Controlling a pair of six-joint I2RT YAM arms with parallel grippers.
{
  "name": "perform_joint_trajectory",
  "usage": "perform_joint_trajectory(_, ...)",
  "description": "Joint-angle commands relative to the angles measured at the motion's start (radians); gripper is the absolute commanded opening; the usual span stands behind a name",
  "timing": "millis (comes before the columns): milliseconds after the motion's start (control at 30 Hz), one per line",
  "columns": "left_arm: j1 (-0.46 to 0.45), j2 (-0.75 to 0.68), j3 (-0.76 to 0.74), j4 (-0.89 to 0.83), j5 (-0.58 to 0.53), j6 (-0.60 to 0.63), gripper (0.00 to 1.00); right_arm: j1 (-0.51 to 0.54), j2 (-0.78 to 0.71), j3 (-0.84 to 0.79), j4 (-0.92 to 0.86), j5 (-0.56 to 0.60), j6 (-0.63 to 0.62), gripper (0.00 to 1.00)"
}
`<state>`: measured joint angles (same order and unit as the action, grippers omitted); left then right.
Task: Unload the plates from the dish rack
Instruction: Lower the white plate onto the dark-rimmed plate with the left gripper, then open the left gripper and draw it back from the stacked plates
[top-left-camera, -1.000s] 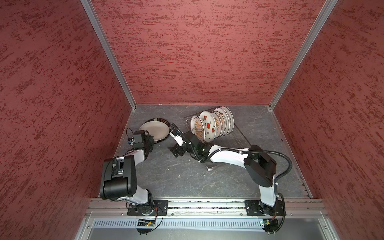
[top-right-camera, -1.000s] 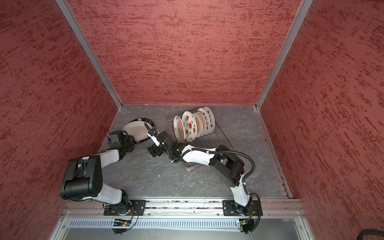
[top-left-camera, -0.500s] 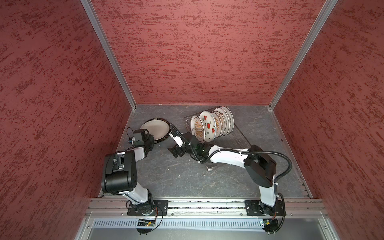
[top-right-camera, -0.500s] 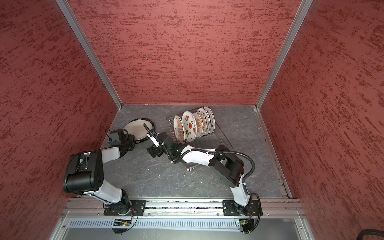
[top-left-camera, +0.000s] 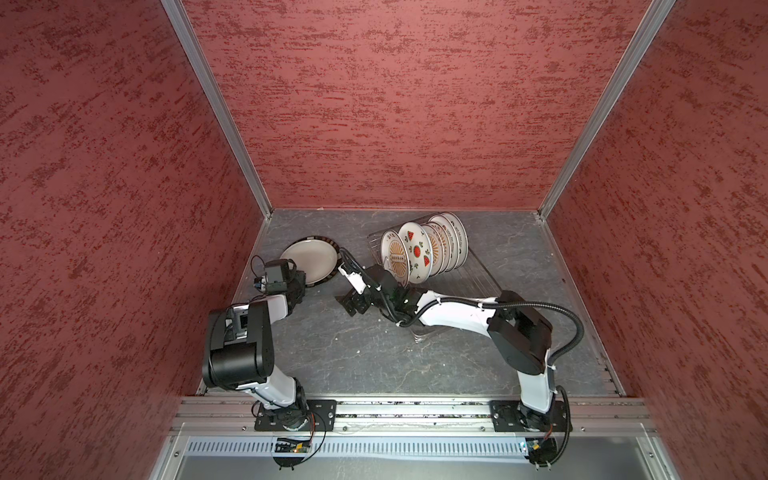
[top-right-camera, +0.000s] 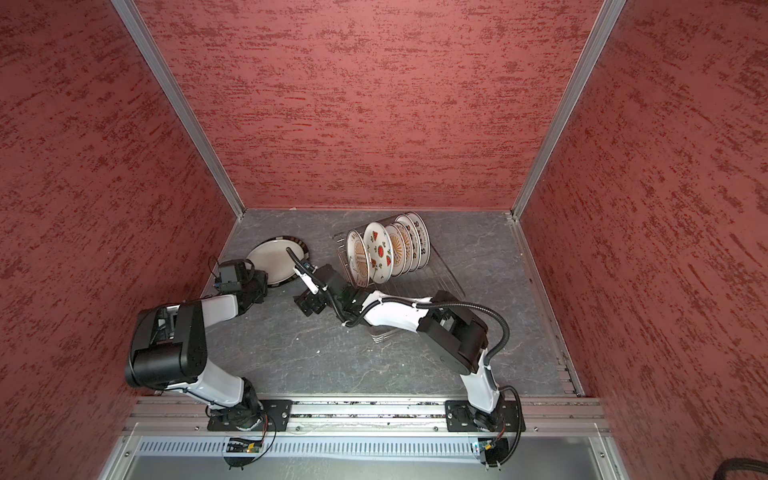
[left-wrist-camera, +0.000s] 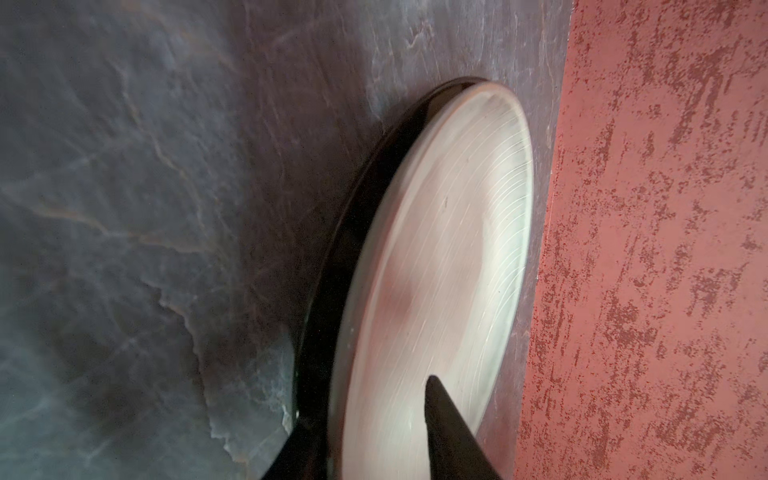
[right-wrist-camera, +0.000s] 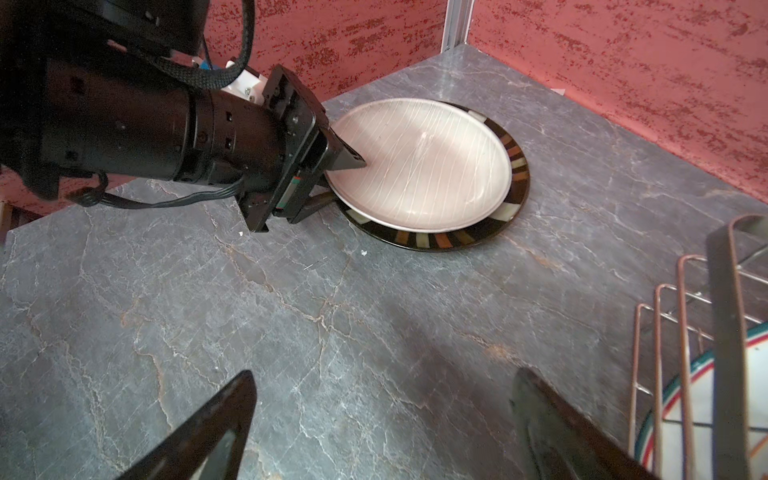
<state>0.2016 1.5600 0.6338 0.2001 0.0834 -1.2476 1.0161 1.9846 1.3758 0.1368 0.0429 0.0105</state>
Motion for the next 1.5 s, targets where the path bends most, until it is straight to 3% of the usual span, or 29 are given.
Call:
perform_joint_trajectory(0, -0.005, -0.056, -0.008, -0.007, -0.053, 0.029, 0.37, 0.009, 0.011, 0.026, 0.000, -0.001, -0.017, 0.96)
perform_joint_trajectory(667, -0.008, -0.154, -0.066, -0.041, -0.125, 0.036, 0.40, 0.010, -0.016, 0.002, 0.018, 0.019, -0.037, 0.96)
perform_joint_trajectory(833, -0.024, -0.275, -0.115, -0.061, -0.162, 0.058, 0.48, 0.028, -0.072, -0.054, 0.068, 0.017, -0.075, 0.96)
perform_joint_trajectory(1000, -0.161, -0.453, -0.169, -0.140, -0.387, 0.114, 0.74, 0.058, -0.128, -0.124, 0.154, 0.004, -0.112, 0.96)
perform_joint_trajectory(1100, -0.206, -0.569, -0.217, -0.158, -0.444, 0.135, 0.83, 0.071, -0.176, -0.201, 0.269, 0.005, -0.129, 0.96)
perform_joint_trajectory(1200, -0.241, -0.675, -0.291, -0.102, -0.432, 0.166, 0.98, 0.072, -0.249, -0.306, 0.401, -0.014, -0.112, 0.97)
perform_joint_trajectory(1333, -0.299, -0.797, -0.414, 0.028, -0.413, 0.185, 0.99, 0.072, -0.346, -0.461, 0.616, -0.049, -0.092, 0.99)
perform_joint_trajectory(1467, -0.356, -0.890, -0.497, 0.130, -0.321, 0.273, 0.99, 0.072, -0.414, -0.557, 0.711, 0.006, -0.076, 0.99)
